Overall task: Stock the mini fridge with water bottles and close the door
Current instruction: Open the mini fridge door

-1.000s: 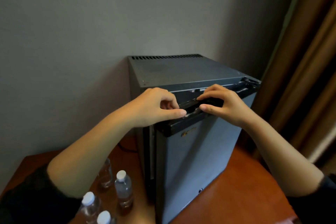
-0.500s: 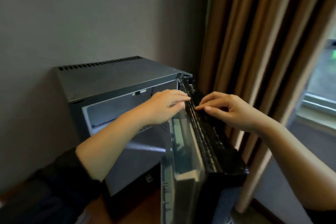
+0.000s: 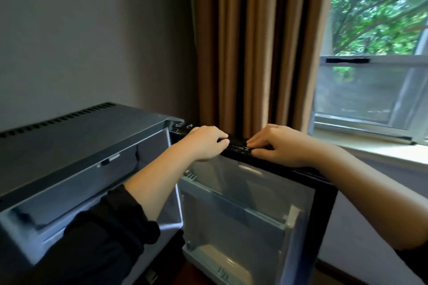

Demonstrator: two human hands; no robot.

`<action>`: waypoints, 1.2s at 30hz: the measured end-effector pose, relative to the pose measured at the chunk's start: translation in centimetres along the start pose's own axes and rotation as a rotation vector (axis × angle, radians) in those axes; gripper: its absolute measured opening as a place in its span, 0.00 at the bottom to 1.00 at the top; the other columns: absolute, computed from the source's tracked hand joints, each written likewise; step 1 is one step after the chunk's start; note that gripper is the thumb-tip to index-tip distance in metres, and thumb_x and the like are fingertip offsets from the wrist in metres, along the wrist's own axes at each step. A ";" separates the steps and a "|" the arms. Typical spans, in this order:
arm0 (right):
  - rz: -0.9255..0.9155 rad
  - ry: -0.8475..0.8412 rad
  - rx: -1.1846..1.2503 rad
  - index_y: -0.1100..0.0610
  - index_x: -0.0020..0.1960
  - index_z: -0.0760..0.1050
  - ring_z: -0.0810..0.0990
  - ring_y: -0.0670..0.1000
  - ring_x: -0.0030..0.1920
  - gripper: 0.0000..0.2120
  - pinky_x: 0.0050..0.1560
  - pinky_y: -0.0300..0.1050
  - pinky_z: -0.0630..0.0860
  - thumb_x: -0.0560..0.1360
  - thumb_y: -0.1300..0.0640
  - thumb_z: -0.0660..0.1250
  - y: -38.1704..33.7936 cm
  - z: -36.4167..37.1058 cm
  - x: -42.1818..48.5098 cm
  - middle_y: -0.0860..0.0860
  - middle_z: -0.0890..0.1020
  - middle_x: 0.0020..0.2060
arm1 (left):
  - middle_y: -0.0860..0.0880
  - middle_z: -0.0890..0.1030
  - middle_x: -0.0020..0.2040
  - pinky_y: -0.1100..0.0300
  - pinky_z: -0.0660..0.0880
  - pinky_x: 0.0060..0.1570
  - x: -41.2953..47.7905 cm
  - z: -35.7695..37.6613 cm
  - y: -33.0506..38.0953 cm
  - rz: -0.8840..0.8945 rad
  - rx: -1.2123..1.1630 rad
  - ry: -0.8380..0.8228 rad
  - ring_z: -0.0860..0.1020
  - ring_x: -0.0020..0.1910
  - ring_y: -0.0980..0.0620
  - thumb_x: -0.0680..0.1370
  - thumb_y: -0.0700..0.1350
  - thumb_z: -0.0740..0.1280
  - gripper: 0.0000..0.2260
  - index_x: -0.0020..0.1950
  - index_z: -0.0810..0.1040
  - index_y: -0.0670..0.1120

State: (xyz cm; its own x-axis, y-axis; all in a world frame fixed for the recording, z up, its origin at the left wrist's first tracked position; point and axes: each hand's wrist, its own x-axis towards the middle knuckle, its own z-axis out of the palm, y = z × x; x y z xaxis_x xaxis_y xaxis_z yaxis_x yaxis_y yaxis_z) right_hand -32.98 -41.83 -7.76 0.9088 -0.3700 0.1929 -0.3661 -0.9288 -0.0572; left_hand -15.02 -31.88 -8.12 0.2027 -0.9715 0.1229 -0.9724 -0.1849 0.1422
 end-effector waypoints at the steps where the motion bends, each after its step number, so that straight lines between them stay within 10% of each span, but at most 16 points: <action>1: 0.032 0.011 -0.034 0.51 0.61 0.78 0.70 0.47 0.66 0.15 0.67 0.48 0.68 0.78 0.48 0.61 0.3 -0.1 0.3 0.42 0.78 0.62 | 0.49 0.70 0.71 0.50 0.60 0.71 0.6 0.1 0.1 -0.004 -0.005 0.001 0.66 0.71 0.47 0.81 0.50 0.54 0.19 0.70 0.69 0.48; 24: 0.468 0.218 -0.147 0.58 0.54 0.77 0.70 0.56 0.62 0.16 0.60 0.50 0.66 0.80 0.49 0.56 6.0 3.9 10.1 0.54 0.80 0.53 | 0.46 0.70 0.69 0.52 0.62 0.67 9.3 3.3 -0.2 -0.064 -0.009 0.139 0.68 0.68 0.45 0.80 0.48 0.58 0.18 0.69 0.67 0.43; 30: 0.353 0.310 -0.153 0.54 0.67 0.70 0.68 0.54 0.66 0.19 0.63 0.48 0.65 0.79 0.47 0.57 5.4 4.9 9.9 0.49 0.74 0.65 | 0.47 0.64 0.73 0.54 0.54 0.71 6.4 2.8 -1.3 0.000 -0.138 0.137 0.60 0.73 0.50 0.81 0.48 0.57 0.21 0.73 0.62 0.43; 36: 0.120 0.314 0.071 0.51 0.62 0.75 0.77 0.53 0.56 0.14 0.50 0.46 0.72 0.79 0.49 0.60 0.1 6.0 9.1 0.48 0.79 0.57 | 0.50 0.68 0.71 0.59 0.61 0.68 0.6 2.1 -4.8 -0.008 -0.180 0.030 0.65 0.70 0.52 0.79 0.50 0.60 0.21 0.72 0.66 0.47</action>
State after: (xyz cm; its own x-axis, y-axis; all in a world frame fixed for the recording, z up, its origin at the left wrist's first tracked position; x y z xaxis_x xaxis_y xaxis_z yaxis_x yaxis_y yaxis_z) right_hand -23.53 -45.45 -11.86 0.7497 -0.4636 0.4722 -0.4420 -0.8819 -0.1640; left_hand -10.50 -31.90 -10.75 0.2159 -0.9648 0.1501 -0.9351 -0.1601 0.3162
